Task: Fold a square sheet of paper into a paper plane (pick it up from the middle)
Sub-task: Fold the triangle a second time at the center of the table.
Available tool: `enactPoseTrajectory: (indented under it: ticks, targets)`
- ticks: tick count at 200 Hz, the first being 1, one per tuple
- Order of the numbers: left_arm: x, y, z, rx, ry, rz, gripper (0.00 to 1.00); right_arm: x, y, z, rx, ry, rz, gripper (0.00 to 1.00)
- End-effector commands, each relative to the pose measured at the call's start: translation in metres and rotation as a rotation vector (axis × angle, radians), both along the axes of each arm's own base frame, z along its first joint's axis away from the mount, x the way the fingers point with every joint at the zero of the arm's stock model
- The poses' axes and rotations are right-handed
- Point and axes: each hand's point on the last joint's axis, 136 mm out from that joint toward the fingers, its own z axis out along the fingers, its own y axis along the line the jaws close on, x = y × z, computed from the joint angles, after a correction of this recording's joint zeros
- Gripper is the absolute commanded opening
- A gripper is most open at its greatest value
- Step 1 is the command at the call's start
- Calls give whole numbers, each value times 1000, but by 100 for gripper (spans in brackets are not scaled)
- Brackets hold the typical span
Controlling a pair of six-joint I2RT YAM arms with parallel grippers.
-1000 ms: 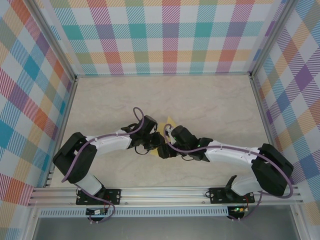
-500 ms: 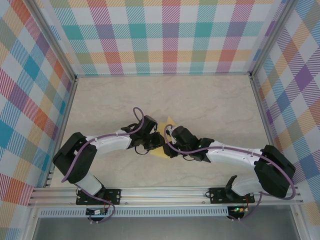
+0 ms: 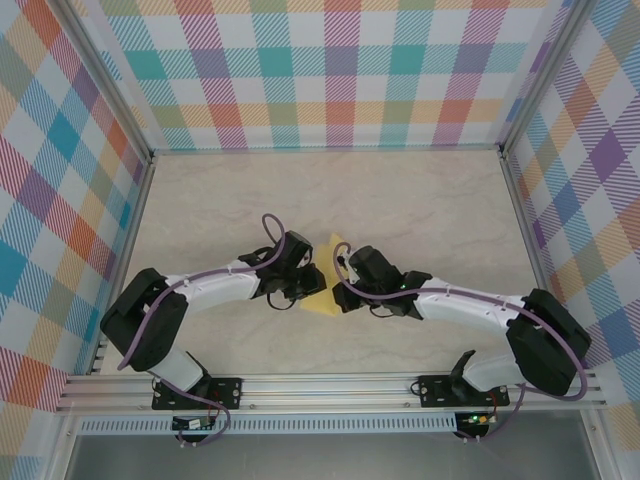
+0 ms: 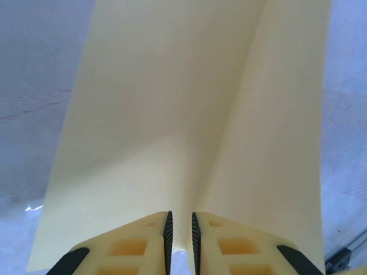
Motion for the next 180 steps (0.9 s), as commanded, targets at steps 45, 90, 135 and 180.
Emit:
enactPoseTrajectory:
  ticks: [45, 90, 135, 180]
  targets:
    - [-12, 15, -23, 74, 44, -12, 17, 13, 8, -13, 5, 140, 81, 8]
    - [-16, 16, -35, 114, 71, -29, 16, 20, 5, -29, -57, 180, 98, 8]
    - [-18, 21, -43, 153, 83, -27, 16, 24, 5, -31, -53, 217, 122, 9]
    - [-19, 24, -49, 180, 92, -27, 15, 33, -2, -44, -135, 246, 96, 9]
